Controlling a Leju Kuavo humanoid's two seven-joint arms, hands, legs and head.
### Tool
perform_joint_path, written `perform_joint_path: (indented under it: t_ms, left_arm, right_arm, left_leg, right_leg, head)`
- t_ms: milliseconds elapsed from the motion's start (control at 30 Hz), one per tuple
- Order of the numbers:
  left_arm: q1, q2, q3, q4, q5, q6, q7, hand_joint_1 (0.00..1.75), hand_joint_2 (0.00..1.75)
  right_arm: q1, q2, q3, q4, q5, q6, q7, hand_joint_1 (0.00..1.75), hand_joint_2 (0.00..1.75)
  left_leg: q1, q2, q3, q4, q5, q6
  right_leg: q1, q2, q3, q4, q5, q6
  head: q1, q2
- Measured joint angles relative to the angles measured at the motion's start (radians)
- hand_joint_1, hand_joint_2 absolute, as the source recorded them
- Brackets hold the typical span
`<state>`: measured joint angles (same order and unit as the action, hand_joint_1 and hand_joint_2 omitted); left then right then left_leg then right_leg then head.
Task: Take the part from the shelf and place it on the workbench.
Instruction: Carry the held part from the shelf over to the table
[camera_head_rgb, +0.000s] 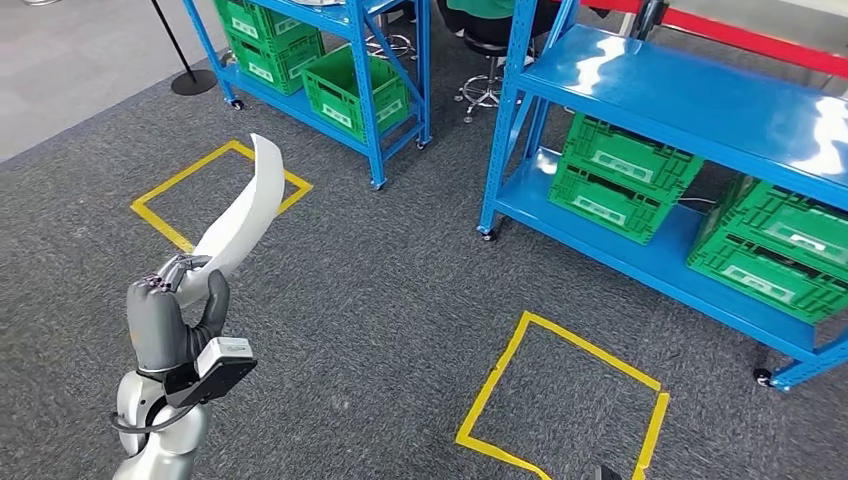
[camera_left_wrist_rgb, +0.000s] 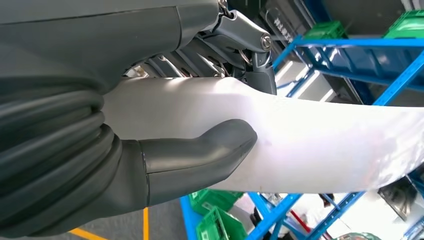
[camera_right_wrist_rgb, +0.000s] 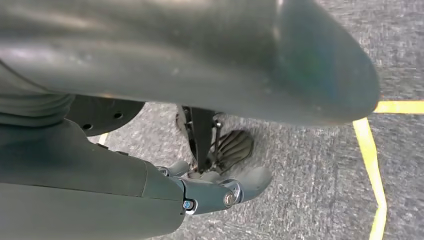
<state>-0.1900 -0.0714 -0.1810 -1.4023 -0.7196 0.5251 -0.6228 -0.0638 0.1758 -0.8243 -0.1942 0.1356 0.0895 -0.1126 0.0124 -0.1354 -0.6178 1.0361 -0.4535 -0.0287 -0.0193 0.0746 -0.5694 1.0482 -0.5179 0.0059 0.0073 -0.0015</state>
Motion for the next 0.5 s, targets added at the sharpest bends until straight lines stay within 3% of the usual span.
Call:
perform_joint_path:
  t_ms: [33, 100, 167, 233, 267, 300, 333, 400, 467, 500]
  left_arm:
    - [0.006, 0.0, -0.001, -0.007, -0.003, 0.0, 0.002, 1.75, 1.75]
    - [0.013, 0.001, -0.001, -0.02, -0.005, 0.0, 0.006, 1.75, 1.75]
    - [0.018, 0.001, -0.001, -0.031, -0.006, -0.001, 0.011, 1.75, 1.75]
    - [0.027, 0.001, -0.001, -0.04, -0.007, -0.001, 0.017, 1.75, 1.75]
    - [0.033, 0.001, -0.001, -0.045, -0.008, -0.001, 0.02, 1.75, 1.75]
    - [0.039, 0.001, -0.001, -0.051, -0.01, -0.002, 0.023, 1.75, 1.75]
    - [0.043, 0.001, -0.001, -0.058, -0.012, -0.002, 0.025, 1.75, 1.75]
    - [0.046, 0.001, -0.001, -0.074, -0.017, -0.003, 0.027, 1.75, 1.75]
    - [0.049, -0.001, -0.001, -0.089, -0.022, -0.004, 0.029, 1.75, 1.75]
    - [0.052, -0.001, -0.001, -0.095, -0.023, -0.005, 0.031, 1.75, 1.75]
  right_arm:
    - [0.0, 0.0, 0.001, 0.0, 0.003, 0.005, -0.002, 0.0, 0.0]
    - [-0.001, -0.001, 0.005, 0.0, 0.009, 0.014, -0.011, 0.0, 0.0]
    - [0.001, -0.002, 0.01, 0.0, 0.017, 0.021, -0.017, 0.0, 0.0]
    - [0.003, -0.003, 0.014, 0.0, 0.023, 0.025, -0.021, 0.0, 0.0]
    - [0.003, -0.003, 0.016, 0.0, 0.026, 0.027, -0.022, 0.0, 0.0]
    - [0.002, -0.003, 0.018, 0.0, 0.028, 0.028, -0.023, 0.0, 0.0]
    - [0.002, -0.004, 0.02, 0.0, 0.029, 0.028, -0.024, 0.0, 0.0]
    - [0.0, -0.004, 0.024, 0.0, 0.032, 0.029, -0.024, 0.0, 0.0]
    - [-0.002, -0.004, 0.026, 0.0, 0.034, 0.03, -0.023, 0.0, 0.0]
    - [-0.003, -0.004, 0.028, 0.0, 0.035, 0.03, -0.023, 0.0, 0.0]
  left_leg:
    - [0.002, -0.008, -0.003, -0.002, 0.003, -0.007]
    - [0.0, 0.029, -0.021, 0.026, -0.014, -0.016]
    - [-0.004, 0.096, -0.071, 0.128, -0.067, -0.021]
    - [-0.003, 0.122, -0.124, 0.242, -0.111, -0.025]
    - [-0.002, 0.126, -0.131, 0.261, -0.109, -0.025]
    - [-0.003, 0.131, -0.117, 0.239, -0.09, -0.024]
    - [-0.003, 0.14, -0.086, 0.183, -0.059, -0.021]
    - [-0.01, 0.19, -0.015, 0.052, -0.016, -0.01]
    - [-0.019, 0.217, 0.013, -0.003, -0.011, 0.004]
    - [-0.021, 0.207, 0.012, -0.004, -0.01, 0.01]
  right_leg:
    - [-0.001, -0.014, 0.003, -0.003, 0.003, -0.007]
    - [-0.003, -0.04, 0.008, -0.01, 0.009, -0.023]
    - [0.0, -0.07, 0.009, -0.013, 0.009, -0.033]
    - [0.005, -0.1, 0.009, -0.013, 0.007, -0.038]
    - [0.006, -0.115, 0.01, -0.013, 0.006, -0.038]
    - [0.006, -0.129, 0.011, -0.013, 0.005, -0.038]
    - [0.007, -0.142, 0.013, -0.013, 0.003, -0.037]
    - [0.011, -0.167, 0.019, -0.012, -0.003, -0.031]
    - [0.017, -0.188, 0.023, -0.013, -0.007, -0.022]
    - [0.018, -0.198, 0.026, -0.014, -0.008, -0.017]
  head:
    - [0.0, 0.0]
    - [-0.006, 0.0]
    - [-0.013, 0.0]
    - [-0.013, 0.0]
    - [-0.013, 0.0]
    - [-0.014, 0.0]
    - [-0.014, 0.0]
    - [-0.013, 0.0]
    - [-0.012, 0.0]
    - [-0.011, 0.0]
